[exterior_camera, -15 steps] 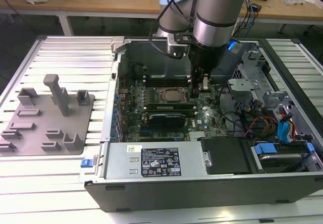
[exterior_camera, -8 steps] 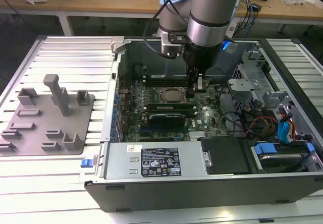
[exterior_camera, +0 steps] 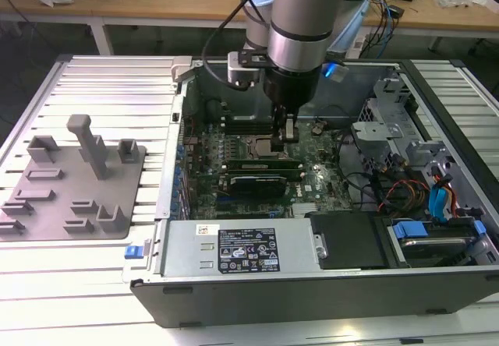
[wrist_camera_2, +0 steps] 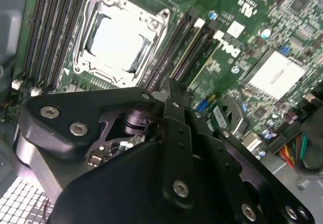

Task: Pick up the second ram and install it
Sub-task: 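Press down the second ram until it locks into place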

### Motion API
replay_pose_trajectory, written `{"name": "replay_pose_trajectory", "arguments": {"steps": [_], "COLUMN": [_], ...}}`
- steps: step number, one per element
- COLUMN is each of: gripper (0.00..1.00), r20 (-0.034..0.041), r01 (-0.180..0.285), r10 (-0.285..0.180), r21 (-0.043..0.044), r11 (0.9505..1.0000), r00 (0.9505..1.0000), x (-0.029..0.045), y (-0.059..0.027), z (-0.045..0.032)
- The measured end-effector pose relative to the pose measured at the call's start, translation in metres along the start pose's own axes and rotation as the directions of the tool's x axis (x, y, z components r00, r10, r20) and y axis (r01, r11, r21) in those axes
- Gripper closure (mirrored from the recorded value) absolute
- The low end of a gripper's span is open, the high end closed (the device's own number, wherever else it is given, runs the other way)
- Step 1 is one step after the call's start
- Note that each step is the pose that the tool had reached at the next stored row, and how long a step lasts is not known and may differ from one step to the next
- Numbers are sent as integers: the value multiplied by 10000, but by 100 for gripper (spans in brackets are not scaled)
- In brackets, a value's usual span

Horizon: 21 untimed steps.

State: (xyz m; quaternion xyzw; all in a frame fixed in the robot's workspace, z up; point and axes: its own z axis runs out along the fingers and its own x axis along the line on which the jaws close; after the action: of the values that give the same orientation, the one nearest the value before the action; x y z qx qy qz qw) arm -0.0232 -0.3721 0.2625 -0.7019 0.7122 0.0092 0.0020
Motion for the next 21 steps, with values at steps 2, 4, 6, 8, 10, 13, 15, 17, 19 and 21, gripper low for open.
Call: {"name": "replay_pose_trajectory", "arguments": {"steps": [2,4,6,8,10,13,15,17,19,21], "gripper": [92,92,92,92,92,92,92,92,92,92], "r20": [-1,0,-1,-1,0,-2,0,-3,3,-2], "r01": [0,2,2,2,0,2,2,3,2,2], "r10": [0,-2,-2,-2,0,-2,-2,-3,-2,-2], "r21": [9,11,15,23,28,28,29,27,31,28], "r11": [10000,10000,10000,10000,10000,10000,10000,10000,10000,10000], "r00": [10000,10000,10000,10000,10000,10000,10000,10000,10000,10000], "x": [1,2,3,5,5,7,8,8,7,9], "y": [96,147,201,310,362,402,416,416,416,416], "z": [2,3,5,12,19,52,89,89,97,129]}}
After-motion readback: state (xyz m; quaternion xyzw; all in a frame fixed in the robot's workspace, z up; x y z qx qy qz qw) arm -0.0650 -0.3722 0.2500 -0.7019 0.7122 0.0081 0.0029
